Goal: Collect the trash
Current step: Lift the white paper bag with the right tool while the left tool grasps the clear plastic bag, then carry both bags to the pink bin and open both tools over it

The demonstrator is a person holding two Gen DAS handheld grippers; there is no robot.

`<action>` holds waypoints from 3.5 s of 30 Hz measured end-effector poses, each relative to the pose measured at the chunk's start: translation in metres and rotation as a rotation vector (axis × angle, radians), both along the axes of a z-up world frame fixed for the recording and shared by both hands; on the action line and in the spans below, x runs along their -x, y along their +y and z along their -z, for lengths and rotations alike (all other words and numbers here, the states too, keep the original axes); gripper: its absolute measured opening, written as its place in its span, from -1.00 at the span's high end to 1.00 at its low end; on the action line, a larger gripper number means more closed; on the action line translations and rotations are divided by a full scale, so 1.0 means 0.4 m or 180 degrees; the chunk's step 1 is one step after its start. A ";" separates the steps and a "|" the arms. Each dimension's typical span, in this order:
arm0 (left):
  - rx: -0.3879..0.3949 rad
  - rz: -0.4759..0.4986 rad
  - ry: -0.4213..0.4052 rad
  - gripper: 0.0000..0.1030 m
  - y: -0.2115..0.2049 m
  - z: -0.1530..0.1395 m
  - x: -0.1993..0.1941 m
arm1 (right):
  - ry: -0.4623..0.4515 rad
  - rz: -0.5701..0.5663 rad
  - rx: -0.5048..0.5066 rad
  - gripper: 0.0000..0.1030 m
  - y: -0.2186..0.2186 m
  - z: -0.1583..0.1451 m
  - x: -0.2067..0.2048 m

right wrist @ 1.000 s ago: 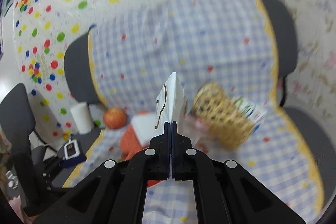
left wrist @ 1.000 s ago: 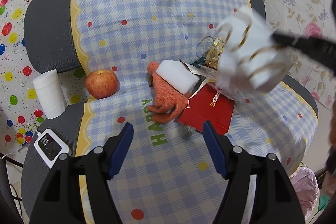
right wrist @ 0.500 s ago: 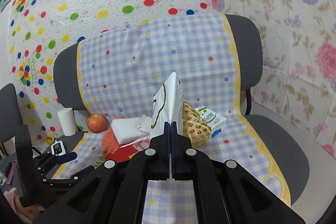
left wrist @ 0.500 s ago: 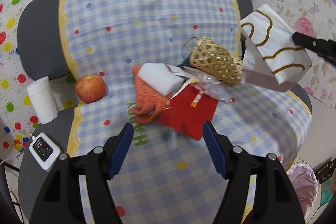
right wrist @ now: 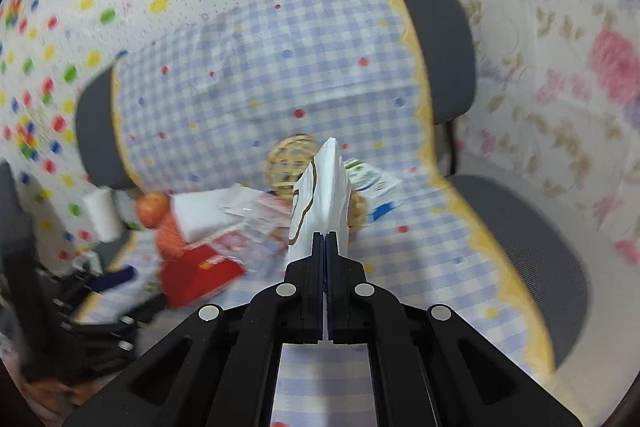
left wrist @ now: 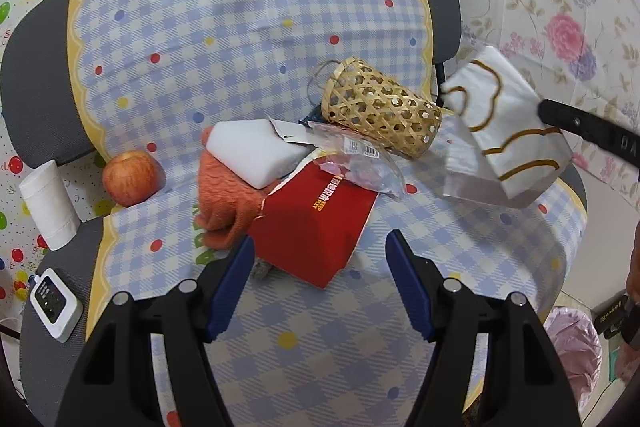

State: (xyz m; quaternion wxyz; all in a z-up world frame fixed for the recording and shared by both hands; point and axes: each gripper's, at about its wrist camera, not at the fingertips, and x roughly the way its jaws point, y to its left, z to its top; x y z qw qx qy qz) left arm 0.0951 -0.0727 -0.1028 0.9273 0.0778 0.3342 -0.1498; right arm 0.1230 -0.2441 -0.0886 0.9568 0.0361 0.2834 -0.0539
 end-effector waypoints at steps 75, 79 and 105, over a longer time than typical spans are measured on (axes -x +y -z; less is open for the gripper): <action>0.0157 0.2013 -0.0400 0.75 -0.365 0.029 0.482 | 0.0477 0.1269 -0.0006 0.97 -0.108 0.078 0.613; 0.0075 0.2188 -0.0315 0.75 -0.411 0.068 0.512 | 0.0579 0.1411 -0.0002 0.96 -0.128 0.103 0.660; -0.0096 0.2103 -0.0107 -0.24 -0.469 0.092 0.481 | 0.0686 0.1763 -0.0349 0.36 -0.241 0.174 0.734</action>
